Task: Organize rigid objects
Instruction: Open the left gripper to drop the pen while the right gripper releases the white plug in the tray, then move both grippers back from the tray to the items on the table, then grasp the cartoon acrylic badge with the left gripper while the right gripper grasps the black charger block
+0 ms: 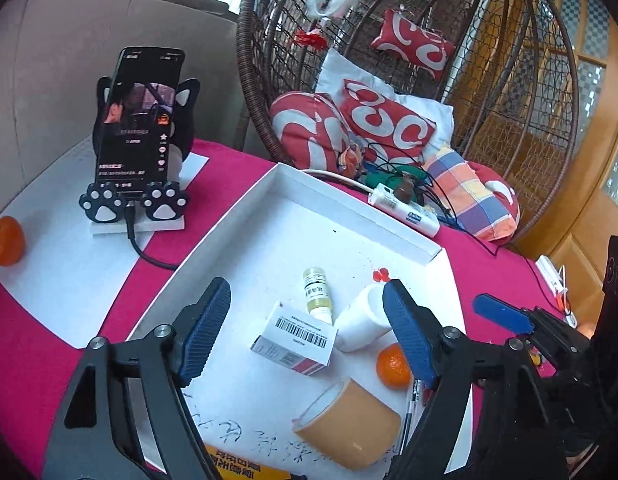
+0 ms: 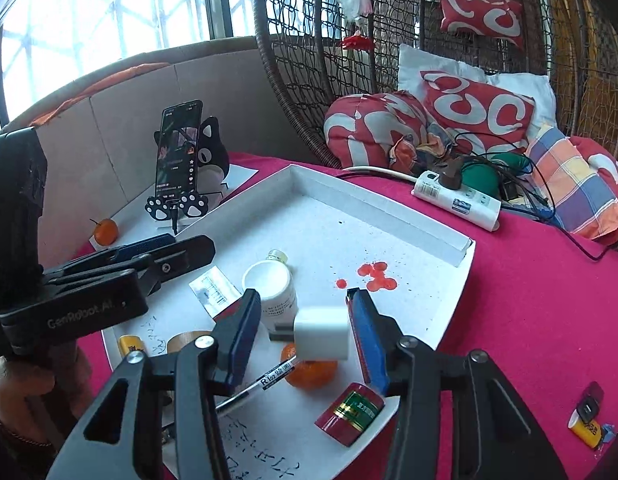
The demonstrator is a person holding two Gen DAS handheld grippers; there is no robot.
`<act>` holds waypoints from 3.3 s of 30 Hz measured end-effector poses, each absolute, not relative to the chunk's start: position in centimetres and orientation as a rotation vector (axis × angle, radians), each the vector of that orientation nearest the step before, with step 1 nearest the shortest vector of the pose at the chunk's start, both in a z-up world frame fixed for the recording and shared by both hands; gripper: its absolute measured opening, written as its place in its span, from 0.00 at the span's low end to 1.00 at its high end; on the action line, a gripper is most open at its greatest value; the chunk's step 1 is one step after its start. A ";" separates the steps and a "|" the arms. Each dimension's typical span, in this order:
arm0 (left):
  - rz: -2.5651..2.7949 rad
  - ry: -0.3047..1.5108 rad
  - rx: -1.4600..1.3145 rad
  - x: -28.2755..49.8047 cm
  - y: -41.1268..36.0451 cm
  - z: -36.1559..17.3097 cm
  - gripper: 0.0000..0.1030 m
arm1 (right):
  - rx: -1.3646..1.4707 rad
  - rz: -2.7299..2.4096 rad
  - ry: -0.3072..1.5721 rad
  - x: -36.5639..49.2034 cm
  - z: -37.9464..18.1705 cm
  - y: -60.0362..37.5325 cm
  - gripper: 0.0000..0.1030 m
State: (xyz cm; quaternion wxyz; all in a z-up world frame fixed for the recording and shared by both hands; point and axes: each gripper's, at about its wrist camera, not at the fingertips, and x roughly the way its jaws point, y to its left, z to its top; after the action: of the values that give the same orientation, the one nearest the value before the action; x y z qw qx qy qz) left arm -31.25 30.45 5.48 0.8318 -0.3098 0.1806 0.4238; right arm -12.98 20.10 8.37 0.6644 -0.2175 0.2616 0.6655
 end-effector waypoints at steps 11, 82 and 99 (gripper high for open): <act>1.025 0.201 -0.739 -39.6 28.3 6.1 1.00 | -0.452 1.696 0.757 -15.9 7.5 16.9 0.87; 0.530 0.831 -0.290 -3.4 18.5 0.3 0.52 | -0.176 0.991 0.873 8.6 2.7 -2.6 1.00; 0.496 0.820 -0.285 -4.9 16.9 0.3 0.32 | -0.201 1.101 0.682 7.4 6.0 -1.6 1.00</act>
State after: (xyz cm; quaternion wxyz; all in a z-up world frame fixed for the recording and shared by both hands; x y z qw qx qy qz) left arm -4.91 16.88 0.32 0.8776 -0.1368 0.3932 0.2378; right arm 7.38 -1.60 5.95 0.7928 -0.0937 0.3171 0.5121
